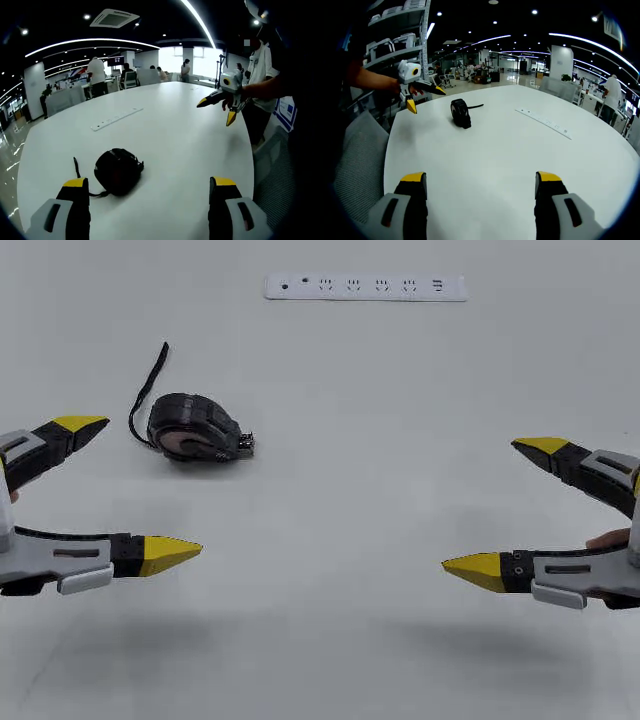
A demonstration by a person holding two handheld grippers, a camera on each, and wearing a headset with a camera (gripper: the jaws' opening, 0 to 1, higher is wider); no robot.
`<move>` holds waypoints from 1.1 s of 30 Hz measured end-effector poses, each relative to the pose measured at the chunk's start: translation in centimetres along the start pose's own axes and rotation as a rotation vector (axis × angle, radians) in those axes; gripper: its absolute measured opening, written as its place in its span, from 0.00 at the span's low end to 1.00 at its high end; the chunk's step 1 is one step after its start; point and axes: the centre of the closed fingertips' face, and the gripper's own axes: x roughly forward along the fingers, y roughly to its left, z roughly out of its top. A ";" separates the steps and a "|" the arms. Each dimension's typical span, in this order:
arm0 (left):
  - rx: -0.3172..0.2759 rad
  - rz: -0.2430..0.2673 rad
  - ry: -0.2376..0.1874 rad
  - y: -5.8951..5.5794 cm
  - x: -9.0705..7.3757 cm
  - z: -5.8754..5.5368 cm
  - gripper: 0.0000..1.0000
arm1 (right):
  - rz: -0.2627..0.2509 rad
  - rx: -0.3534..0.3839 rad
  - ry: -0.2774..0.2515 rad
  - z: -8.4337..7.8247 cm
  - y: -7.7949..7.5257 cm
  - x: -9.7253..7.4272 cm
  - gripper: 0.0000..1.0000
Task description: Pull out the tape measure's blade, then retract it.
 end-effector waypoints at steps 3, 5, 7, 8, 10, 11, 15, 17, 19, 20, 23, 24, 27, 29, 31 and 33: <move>0.002 -0.004 0.001 0.1 0.1 0.1 0.97 | 0.005 -0.004 0.000 0.1 0.0 0.2 0.91; 0.002 -0.004 0.001 0.1 0.1 0.1 0.97 | 0.006 -0.004 0.000 0.1 0.0 0.2 0.91; 0.006 -0.007 0.003 0.2 0.2 0.1 0.97 | 0.009 -0.007 0.000 0.2 -0.1 0.3 0.90; 0.008 -0.009 0.004 0.2 0.3 0.1 0.96 | 0.011 -0.009 -0.001 0.2 -0.1 0.4 0.90; 0.034 -0.033 0.026 0.9 1.0 0.1 0.95 | 0.035 -0.024 -0.002 0.7 -0.6 1.6 0.89; 0.037 -0.037 0.029 1.0 1.1 0.1 0.95 | 0.038 -0.028 -0.001 0.7 -0.7 1.7 0.89; 0.048 -0.051 0.042 1.3 1.6 0.0 0.93 | 0.058 -0.053 -0.001 1.0 -0.7 2.5 0.89; 0.056 -0.058 0.049 1.5 1.8 -0.1 0.92 | 0.071 -0.067 0.004 1.0 -0.7 2.9 0.88; 0.060 -0.063 0.055 1.7 1.9 -0.2 0.91 | 0.080 -0.074 0.007 1.0 -0.8 3.2 0.88; 0.064 -0.067 0.059 1.8 2.0 -0.2 0.91 | 0.086 -0.079 0.008 1.0 -0.8 3.5 0.88; 0.072 -0.075 0.069 2.1 2.3 -0.2 0.90 | 0.097 -0.089 0.007 1.2 -0.9 4.0 0.87; 0.076 -0.078 0.073 2.2 2.3 -0.3 0.90 | 0.100 -0.090 0.006 1.3 -1.0 4.2 0.87; 0.091 -0.092 0.092 2.5 2.7 -0.4 0.88 | 0.114 -0.098 0.001 1.5 -1.0 4.9 0.86; 0.098 -0.102 0.103 2.6 2.9 -0.5 0.85 | 0.122 -0.105 0.000 1.7 -1.0 5.3 0.85; 0.108 -0.109 0.114 2.9 3.2 -0.6 0.84 | 0.131 -0.107 -0.005 1.9 -1.0 5.7 0.84; 0.117 -0.115 0.124 3.1 3.5 -0.6 0.83 | 0.137 -0.110 -0.012 2.2 -1.1 6.1 0.83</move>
